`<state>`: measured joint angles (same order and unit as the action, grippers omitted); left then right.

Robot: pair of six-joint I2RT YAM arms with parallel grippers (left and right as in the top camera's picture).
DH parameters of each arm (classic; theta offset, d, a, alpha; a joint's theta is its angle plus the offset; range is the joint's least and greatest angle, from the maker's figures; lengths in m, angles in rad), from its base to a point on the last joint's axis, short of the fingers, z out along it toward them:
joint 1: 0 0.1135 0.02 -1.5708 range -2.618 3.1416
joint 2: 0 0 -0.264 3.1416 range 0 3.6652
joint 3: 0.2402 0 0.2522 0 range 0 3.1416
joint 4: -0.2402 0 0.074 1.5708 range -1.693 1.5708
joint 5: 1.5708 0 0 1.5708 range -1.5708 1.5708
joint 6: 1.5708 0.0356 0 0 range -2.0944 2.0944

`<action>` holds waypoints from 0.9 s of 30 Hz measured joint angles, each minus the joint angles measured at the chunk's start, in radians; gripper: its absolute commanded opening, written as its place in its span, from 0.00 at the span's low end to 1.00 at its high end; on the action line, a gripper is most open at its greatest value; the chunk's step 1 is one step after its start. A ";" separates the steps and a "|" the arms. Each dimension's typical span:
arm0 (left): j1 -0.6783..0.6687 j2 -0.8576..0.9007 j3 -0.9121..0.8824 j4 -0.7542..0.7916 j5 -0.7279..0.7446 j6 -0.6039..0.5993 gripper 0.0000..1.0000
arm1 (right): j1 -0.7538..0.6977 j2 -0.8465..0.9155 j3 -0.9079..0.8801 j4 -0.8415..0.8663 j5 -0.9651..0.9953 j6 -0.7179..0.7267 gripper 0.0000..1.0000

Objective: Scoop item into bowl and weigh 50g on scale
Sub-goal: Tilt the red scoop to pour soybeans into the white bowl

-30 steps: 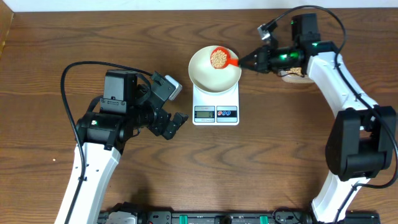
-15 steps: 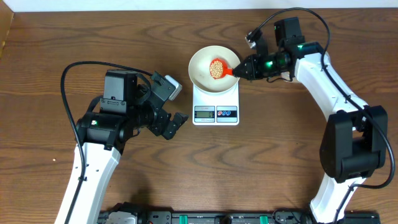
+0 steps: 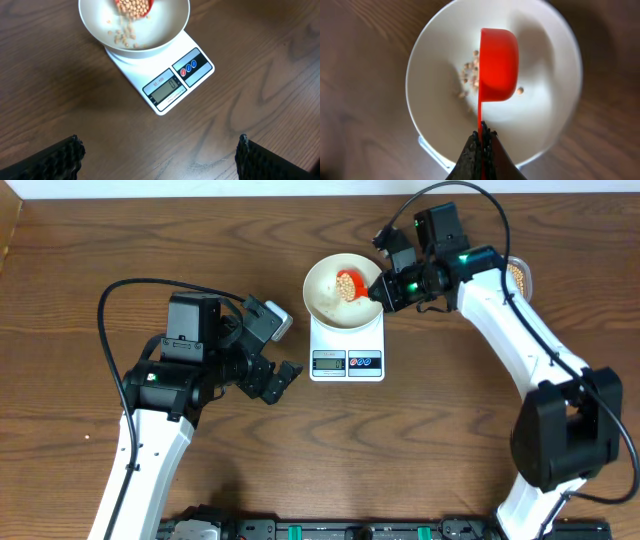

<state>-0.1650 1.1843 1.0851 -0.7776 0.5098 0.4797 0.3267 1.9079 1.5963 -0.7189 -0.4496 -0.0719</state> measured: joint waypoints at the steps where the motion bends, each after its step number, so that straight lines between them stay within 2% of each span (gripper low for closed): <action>1: 0.000 0.000 0.000 0.000 0.000 0.000 0.98 | 0.011 -0.014 0.000 0.001 0.032 -0.018 0.01; 17: 0.000 0.000 0.000 0.000 0.000 0.000 0.98 | 0.143 -0.067 0.008 0.001 0.381 -0.258 0.01; 27: 0.000 0.000 0.000 0.000 0.000 0.000 0.98 | 0.146 -0.116 0.008 0.004 0.406 -0.281 0.01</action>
<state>-0.1650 1.1843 1.0851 -0.7776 0.5102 0.4797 0.4728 1.7924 1.6047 -0.7147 -0.0437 -0.3527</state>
